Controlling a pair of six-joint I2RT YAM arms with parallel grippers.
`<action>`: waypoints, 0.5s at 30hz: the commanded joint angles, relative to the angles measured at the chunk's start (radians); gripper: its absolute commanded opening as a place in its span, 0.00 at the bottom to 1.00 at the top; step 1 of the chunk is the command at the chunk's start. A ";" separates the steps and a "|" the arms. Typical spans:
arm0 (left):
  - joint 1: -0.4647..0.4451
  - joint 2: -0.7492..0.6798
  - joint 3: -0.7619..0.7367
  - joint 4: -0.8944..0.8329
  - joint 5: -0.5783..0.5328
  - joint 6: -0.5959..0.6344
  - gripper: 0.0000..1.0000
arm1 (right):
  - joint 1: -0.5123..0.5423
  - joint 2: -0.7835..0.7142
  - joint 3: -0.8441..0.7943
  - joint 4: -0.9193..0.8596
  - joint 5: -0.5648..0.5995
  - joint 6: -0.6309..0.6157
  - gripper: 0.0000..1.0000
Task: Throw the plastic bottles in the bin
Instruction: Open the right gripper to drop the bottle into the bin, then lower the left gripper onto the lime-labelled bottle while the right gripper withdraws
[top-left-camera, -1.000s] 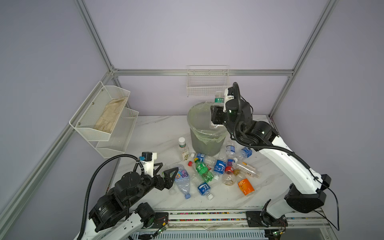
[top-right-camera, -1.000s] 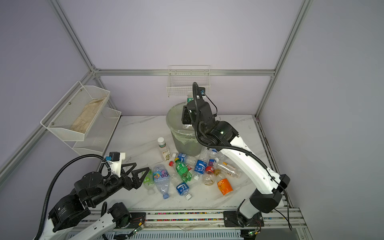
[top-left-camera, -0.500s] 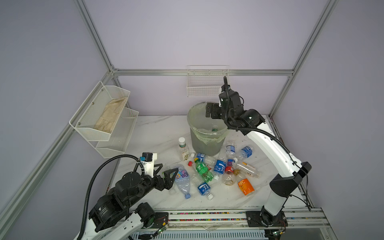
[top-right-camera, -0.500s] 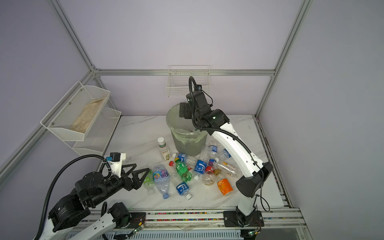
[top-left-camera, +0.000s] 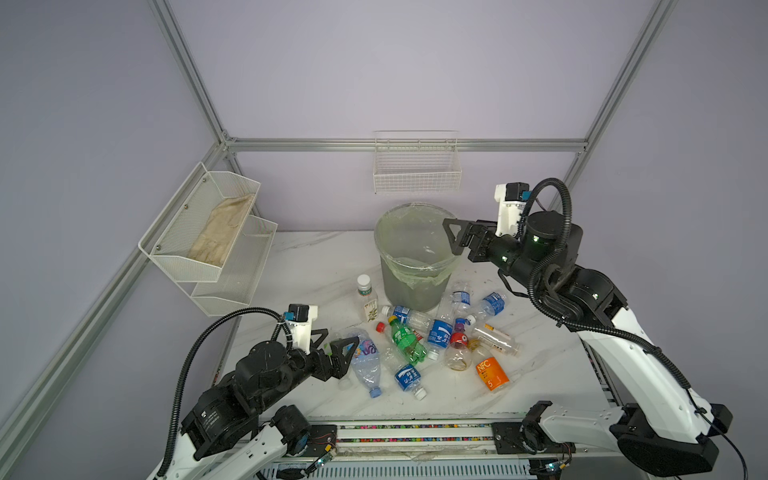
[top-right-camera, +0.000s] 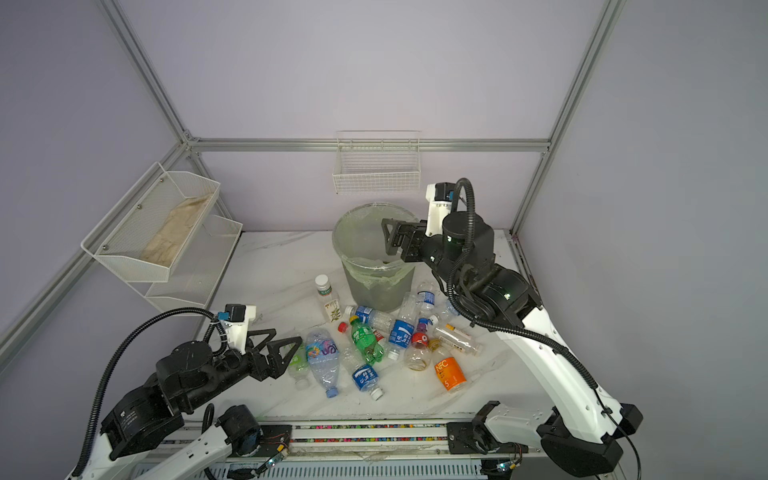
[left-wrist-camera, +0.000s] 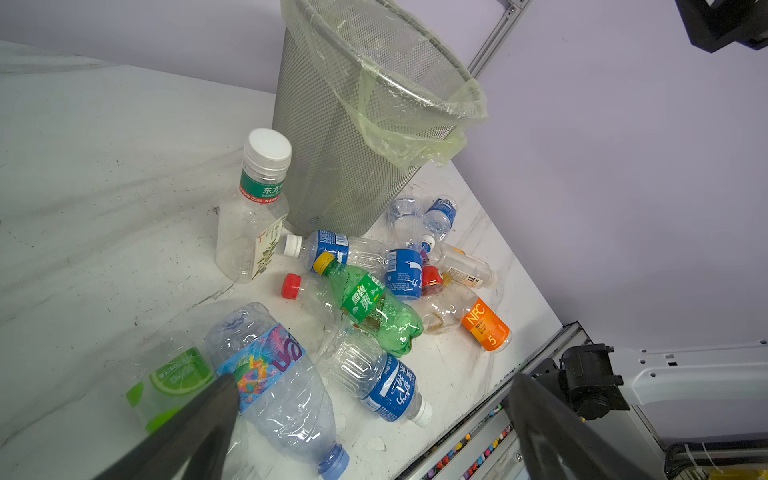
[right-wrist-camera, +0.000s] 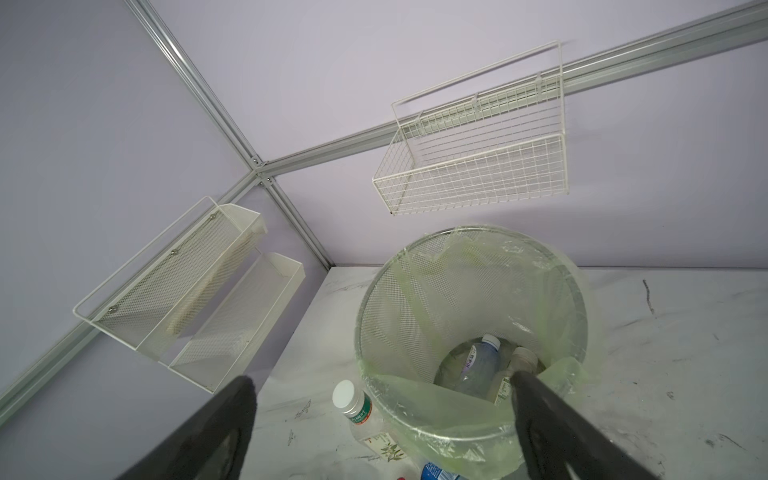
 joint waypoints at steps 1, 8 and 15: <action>0.001 0.017 -0.039 0.009 0.028 -0.033 1.00 | -0.001 -0.076 -0.073 0.134 -0.059 0.044 0.97; 0.001 0.059 -0.086 -0.012 0.000 -0.080 1.00 | -0.001 -0.120 -0.163 0.106 -0.097 0.074 0.97; 0.001 0.057 -0.145 -0.053 -0.118 -0.148 1.00 | -0.001 -0.162 -0.248 0.093 -0.060 0.113 0.97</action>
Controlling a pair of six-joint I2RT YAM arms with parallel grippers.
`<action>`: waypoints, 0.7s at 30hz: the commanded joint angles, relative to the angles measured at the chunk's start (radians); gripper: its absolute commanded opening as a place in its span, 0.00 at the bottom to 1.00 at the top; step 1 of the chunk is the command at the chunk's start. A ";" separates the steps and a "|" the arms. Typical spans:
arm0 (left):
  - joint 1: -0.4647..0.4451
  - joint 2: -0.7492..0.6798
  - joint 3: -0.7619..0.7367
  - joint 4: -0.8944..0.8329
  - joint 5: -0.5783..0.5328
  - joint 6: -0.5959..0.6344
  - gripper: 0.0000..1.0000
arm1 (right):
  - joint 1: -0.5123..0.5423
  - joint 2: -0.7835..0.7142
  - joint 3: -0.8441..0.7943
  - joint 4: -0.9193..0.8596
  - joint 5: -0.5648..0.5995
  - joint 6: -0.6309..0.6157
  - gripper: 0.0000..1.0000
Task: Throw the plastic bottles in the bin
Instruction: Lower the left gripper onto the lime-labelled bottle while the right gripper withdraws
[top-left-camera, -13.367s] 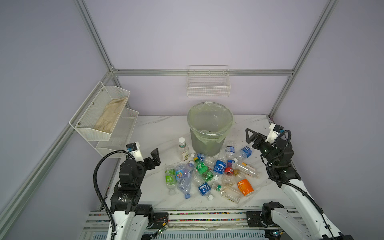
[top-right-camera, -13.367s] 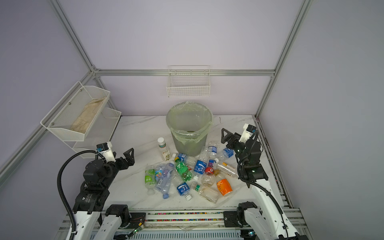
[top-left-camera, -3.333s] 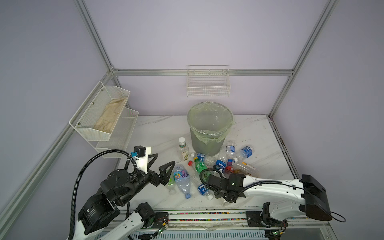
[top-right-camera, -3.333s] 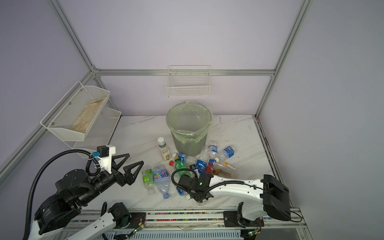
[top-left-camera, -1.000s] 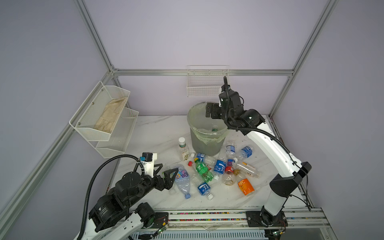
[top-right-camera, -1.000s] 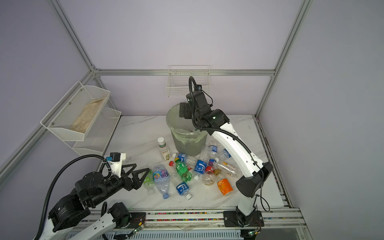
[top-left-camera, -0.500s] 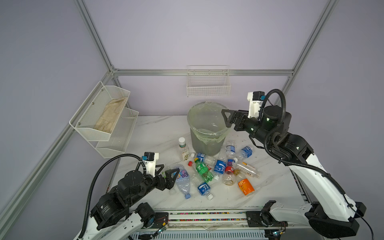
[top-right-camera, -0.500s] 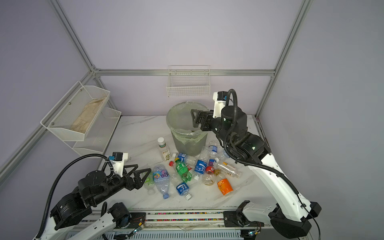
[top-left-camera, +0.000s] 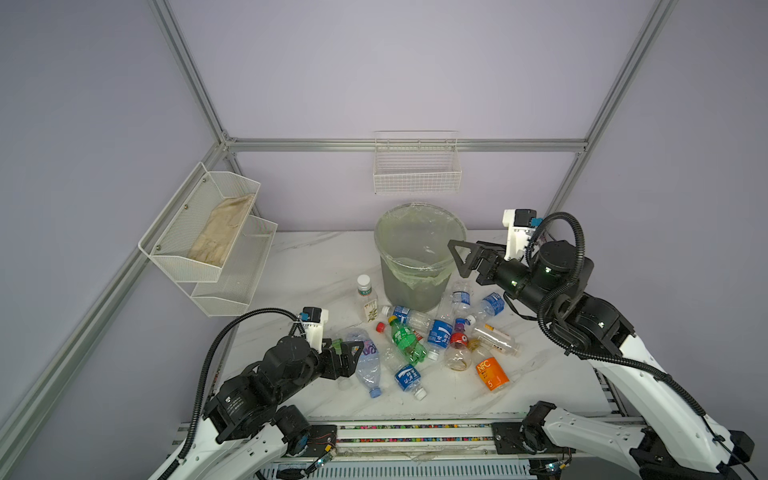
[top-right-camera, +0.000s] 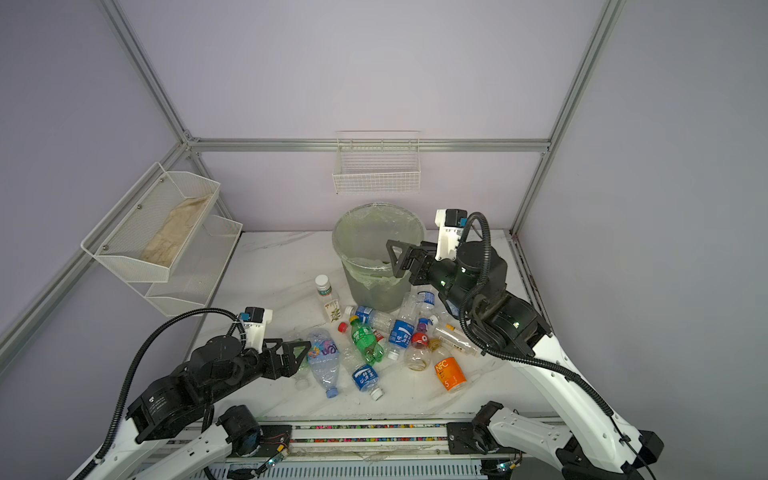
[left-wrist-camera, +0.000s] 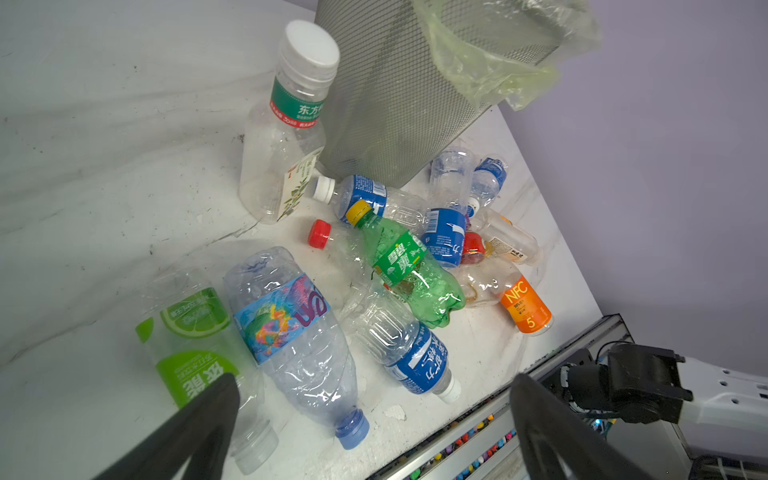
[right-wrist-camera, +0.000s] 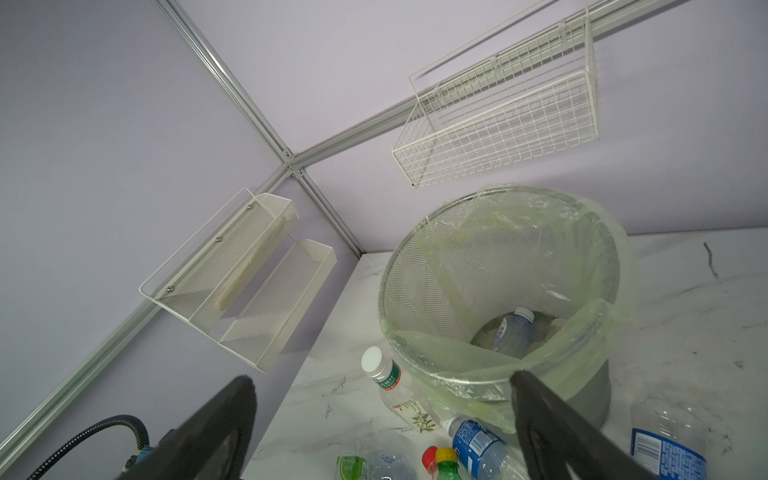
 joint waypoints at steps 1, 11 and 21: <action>0.001 -0.006 -0.062 -0.015 -0.083 -0.056 1.00 | -0.001 -0.018 -0.010 -0.008 0.017 0.034 0.97; 0.001 0.074 -0.155 -0.018 -0.183 -0.175 0.96 | -0.002 -0.017 -0.098 -0.039 -0.067 0.029 0.97; 0.008 0.062 -0.273 0.040 -0.258 -0.255 0.81 | -0.001 -0.066 -0.192 -0.077 -0.055 0.041 0.97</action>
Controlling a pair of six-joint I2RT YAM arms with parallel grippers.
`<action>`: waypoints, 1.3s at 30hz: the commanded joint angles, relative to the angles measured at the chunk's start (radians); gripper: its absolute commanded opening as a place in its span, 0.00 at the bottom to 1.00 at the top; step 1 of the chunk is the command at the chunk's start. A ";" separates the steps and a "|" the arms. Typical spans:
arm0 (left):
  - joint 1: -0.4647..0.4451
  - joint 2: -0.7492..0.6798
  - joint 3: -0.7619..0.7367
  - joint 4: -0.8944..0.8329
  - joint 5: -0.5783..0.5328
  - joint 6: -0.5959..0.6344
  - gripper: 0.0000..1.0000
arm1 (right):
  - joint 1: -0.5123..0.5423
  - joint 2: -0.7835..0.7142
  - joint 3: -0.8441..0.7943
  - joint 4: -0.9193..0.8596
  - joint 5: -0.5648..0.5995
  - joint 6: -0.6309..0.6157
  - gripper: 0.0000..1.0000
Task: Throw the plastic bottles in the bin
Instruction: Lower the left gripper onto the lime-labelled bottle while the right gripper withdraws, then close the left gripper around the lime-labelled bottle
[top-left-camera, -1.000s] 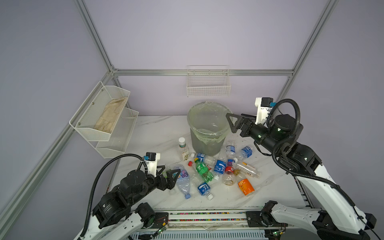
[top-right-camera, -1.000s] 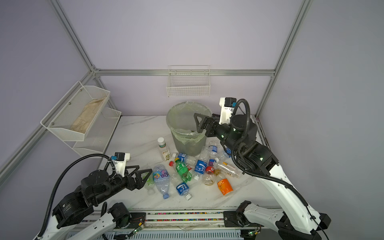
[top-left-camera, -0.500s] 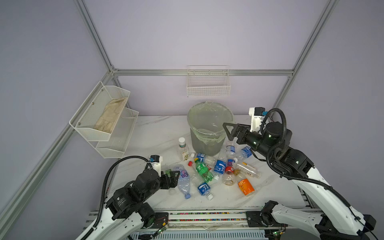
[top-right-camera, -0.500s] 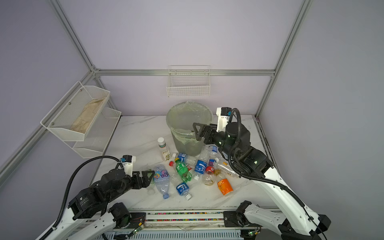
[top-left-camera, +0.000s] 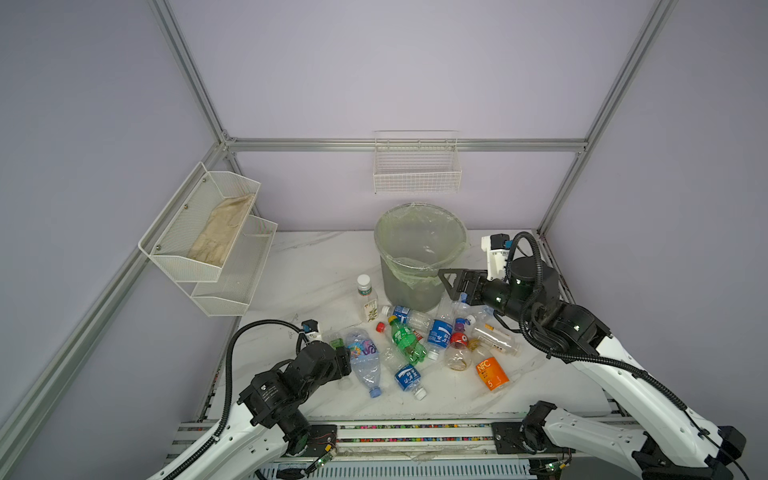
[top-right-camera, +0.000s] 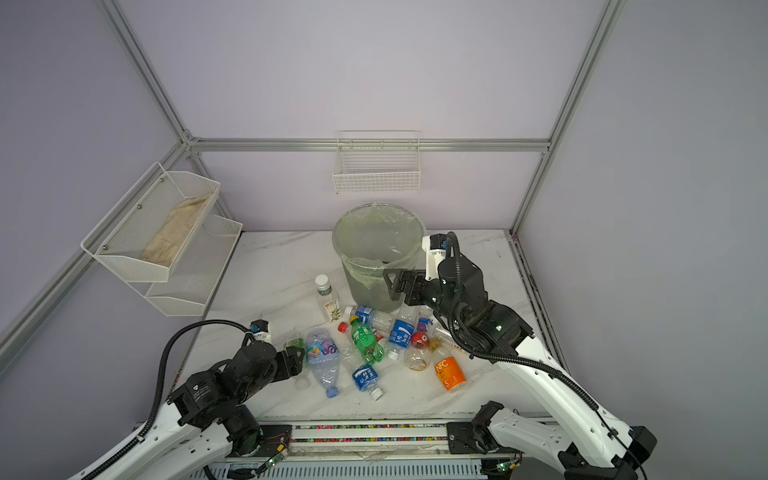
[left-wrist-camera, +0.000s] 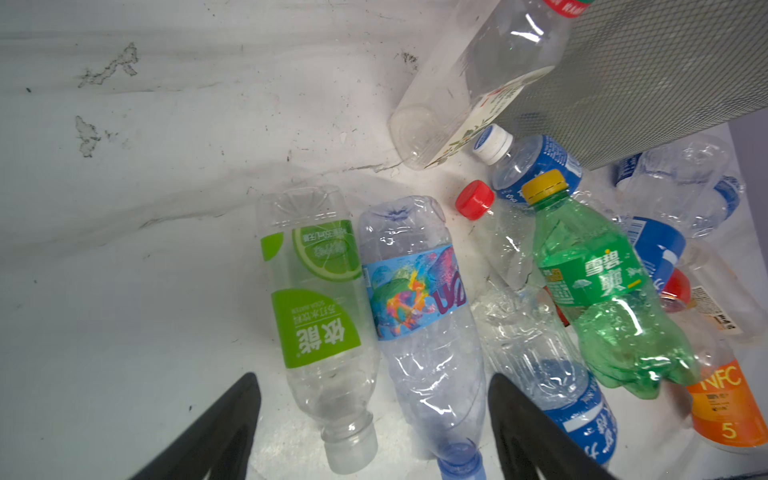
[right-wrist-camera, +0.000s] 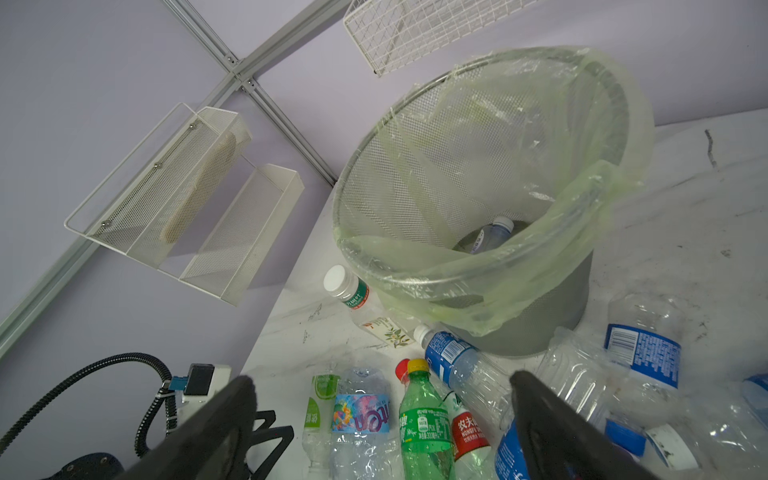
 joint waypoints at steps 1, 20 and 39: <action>0.005 0.005 -0.057 0.061 -0.038 -0.038 0.80 | -0.001 -0.035 -0.021 -0.017 -0.003 0.012 0.97; 0.166 0.218 -0.142 0.269 0.040 0.021 0.73 | -0.001 -0.111 -0.122 -0.023 0.005 0.056 0.97; 0.268 0.368 -0.197 0.401 0.117 0.039 0.53 | -0.001 -0.164 -0.188 -0.030 0.020 0.078 0.97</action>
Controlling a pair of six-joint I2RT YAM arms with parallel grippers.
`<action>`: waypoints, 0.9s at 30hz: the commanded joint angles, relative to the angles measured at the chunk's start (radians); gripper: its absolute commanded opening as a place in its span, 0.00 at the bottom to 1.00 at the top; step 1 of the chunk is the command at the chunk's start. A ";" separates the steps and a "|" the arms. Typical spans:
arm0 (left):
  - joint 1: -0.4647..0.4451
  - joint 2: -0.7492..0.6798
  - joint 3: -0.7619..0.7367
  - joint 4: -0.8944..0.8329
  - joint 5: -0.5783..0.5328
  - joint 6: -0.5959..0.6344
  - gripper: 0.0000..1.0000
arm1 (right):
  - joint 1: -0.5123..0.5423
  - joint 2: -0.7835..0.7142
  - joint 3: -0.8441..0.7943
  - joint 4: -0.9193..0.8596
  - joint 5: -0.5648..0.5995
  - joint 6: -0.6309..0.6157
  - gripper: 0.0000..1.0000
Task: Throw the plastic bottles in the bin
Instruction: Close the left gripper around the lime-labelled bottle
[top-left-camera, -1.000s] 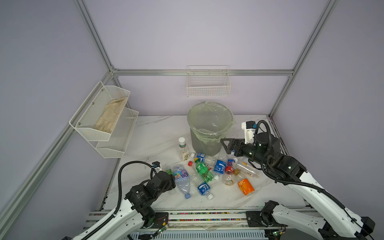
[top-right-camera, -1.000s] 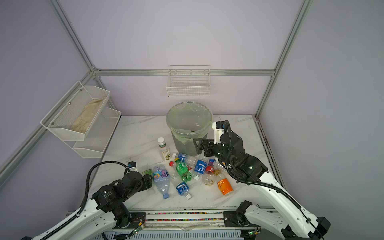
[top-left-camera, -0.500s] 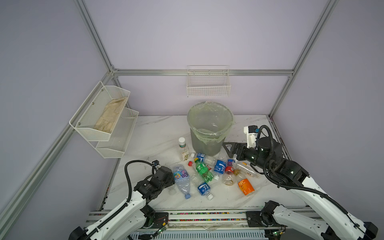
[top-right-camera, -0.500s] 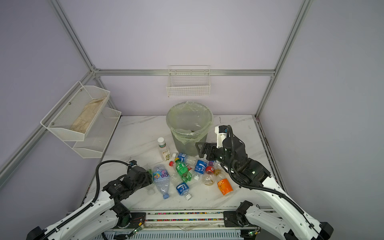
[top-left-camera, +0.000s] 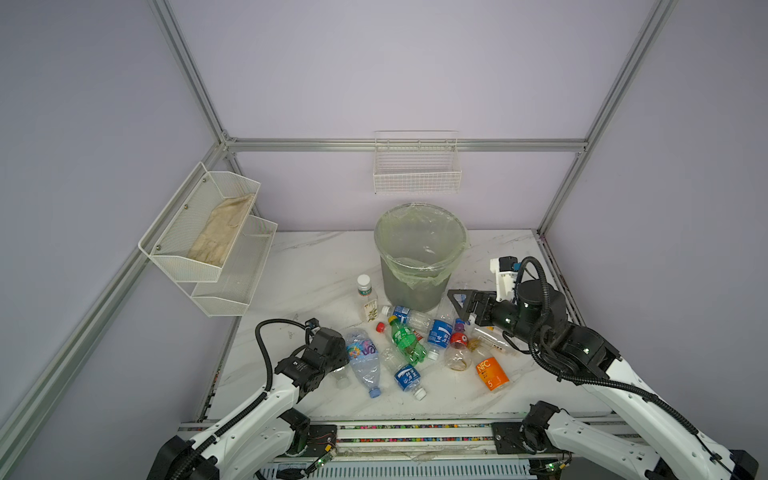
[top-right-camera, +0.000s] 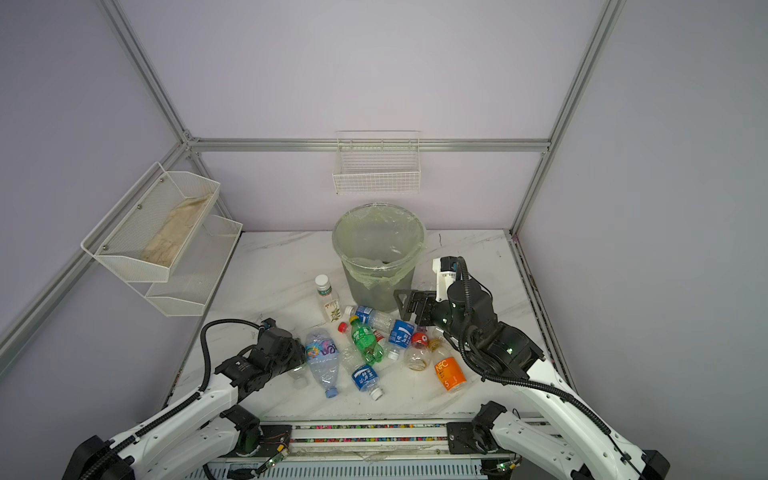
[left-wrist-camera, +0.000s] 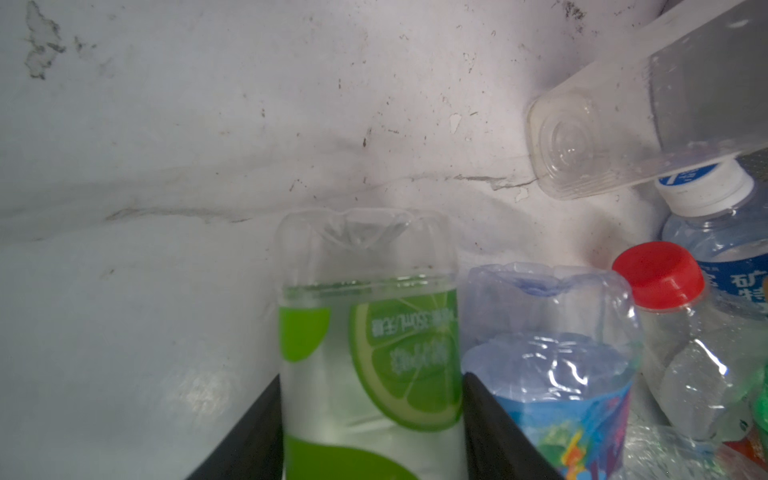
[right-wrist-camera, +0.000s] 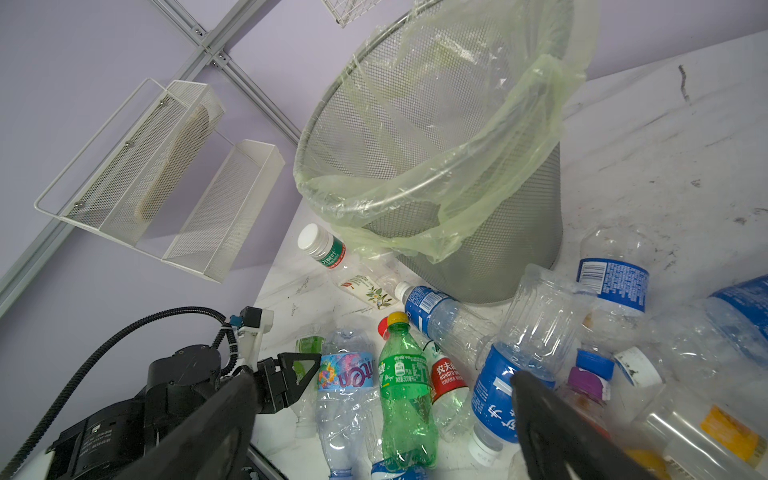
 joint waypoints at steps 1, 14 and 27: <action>0.006 0.020 -0.031 -0.010 0.015 -0.004 0.49 | -0.001 -0.017 -0.022 -0.008 0.017 0.018 0.97; 0.007 -0.129 0.086 -0.133 -0.008 0.001 0.31 | -0.001 -0.059 -0.042 -0.027 0.026 0.036 0.97; 0.006 -0.262 0.272 -0.264 -0.018 0.063 0.31 | -0.001 -0.090 -0.057 -0.034 0.028 0.047 0.97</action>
